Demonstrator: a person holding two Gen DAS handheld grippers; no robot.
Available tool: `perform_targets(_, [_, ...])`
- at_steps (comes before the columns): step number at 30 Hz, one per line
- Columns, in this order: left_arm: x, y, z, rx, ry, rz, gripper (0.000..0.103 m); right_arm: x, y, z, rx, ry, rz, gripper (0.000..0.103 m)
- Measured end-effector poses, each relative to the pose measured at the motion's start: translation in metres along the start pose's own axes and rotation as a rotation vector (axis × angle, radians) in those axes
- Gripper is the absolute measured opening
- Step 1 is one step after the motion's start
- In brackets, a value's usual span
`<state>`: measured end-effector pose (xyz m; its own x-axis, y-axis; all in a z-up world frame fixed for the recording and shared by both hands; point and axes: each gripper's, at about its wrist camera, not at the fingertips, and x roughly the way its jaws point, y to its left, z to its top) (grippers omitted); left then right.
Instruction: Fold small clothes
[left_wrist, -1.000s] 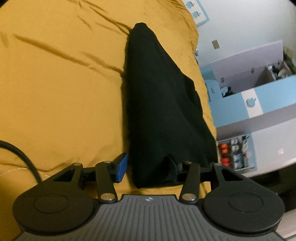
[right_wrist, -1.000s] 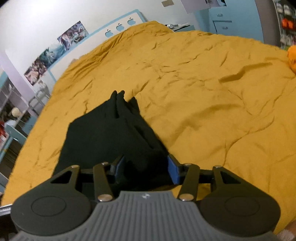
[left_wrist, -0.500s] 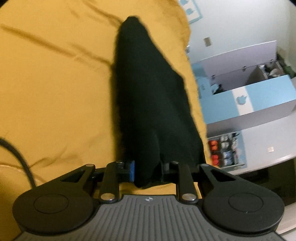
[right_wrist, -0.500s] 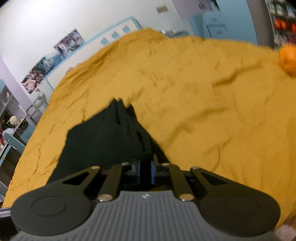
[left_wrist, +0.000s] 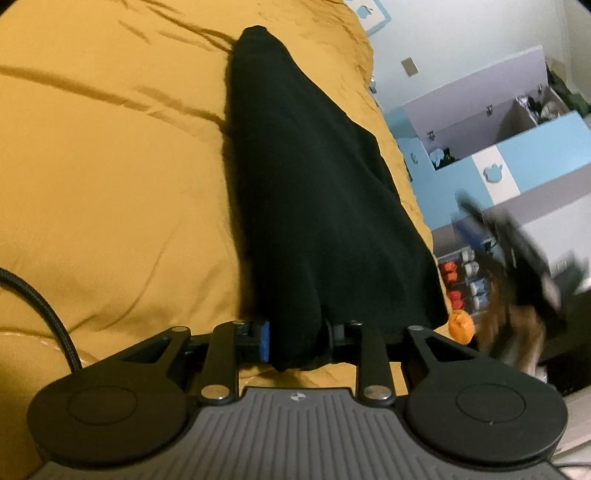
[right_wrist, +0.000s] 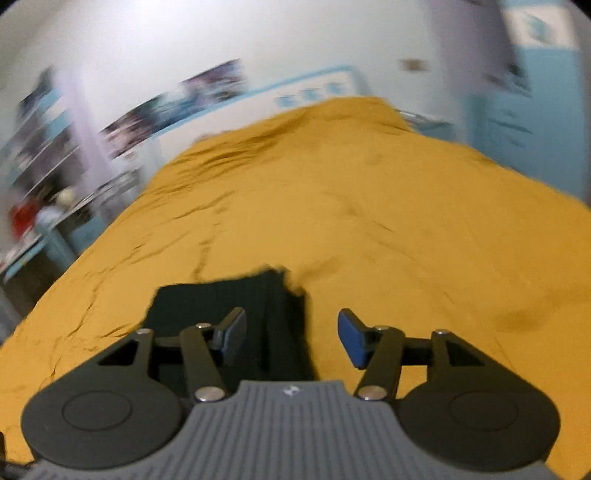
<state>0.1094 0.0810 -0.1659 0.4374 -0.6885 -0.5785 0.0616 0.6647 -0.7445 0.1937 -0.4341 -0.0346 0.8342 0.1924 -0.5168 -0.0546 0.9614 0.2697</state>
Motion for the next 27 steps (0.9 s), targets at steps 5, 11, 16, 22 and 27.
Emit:
perform_targets(5, [0.002,-0.002,0.003,0.013,0.020,-0.001,0.035,0.111,0.006,0.029,-0.075,0.169,-0.019,0.051])
perform_targets(11, [0.003,0.000,0.011,0.020,0.035,-0.014,0.036,0.175,-0.004,0.028,0.016,0.324,-0.003,0.016])
perform_targets(16, [0.005,-0.001,0.012,0.076,0.056,-0.021,0.036,0.167,0.000,0.028,-0.028,0.251,-0.055,0.008])
perform_targets(22, [0.006,0.000,0.017,0.070,0.079,-0.035,0.039,0.184,-0.021,0.011,0.040,0.300,-0.043,0.014])
perform_targets(27, [0.005,-0.002,0.017,0.084,0.079,-0.019,0.039,0.120,-0.002,0.028,-0.034,0.188,-0.006,0.029])
